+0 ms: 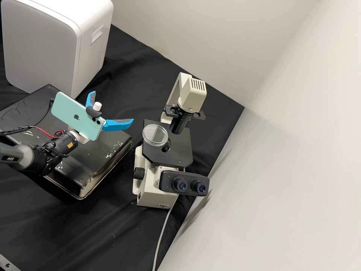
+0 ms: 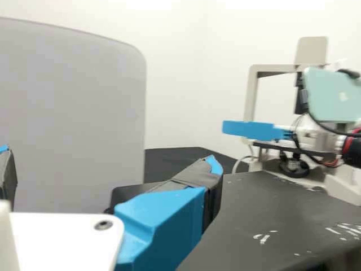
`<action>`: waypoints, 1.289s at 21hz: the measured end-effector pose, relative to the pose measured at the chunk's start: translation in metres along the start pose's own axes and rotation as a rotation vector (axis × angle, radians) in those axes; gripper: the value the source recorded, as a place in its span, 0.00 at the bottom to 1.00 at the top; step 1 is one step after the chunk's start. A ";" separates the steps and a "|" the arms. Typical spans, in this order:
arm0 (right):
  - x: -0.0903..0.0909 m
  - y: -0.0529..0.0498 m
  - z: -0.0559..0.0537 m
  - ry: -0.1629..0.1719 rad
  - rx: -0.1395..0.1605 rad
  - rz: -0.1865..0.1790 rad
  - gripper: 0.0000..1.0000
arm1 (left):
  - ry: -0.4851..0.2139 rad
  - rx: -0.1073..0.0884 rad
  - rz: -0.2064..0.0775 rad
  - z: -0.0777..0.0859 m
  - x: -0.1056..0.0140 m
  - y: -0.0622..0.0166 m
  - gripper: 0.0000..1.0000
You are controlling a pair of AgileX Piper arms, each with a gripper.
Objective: Place the petri dish on the bench
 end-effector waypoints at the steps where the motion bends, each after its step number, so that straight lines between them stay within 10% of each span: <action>1: 0.000 0.000 0.000 0.000 0.000 0.000 1.00 | -0.002 0.001 -0.001 0.000 0.000 -0.0002 1.00; 11: 0.000 0.001 0.001 -0.002 0.001 0.002 1.00 | -0.004 -0.001 -0.007 0.004 -0.001 -0.0017 1.00; 27: -0.006 0.032 0.044 -0.129 0.054 0.091 1.00 | 0.010 0.001 -0.003 0.001 -0.001 -0.0010 1.00</action>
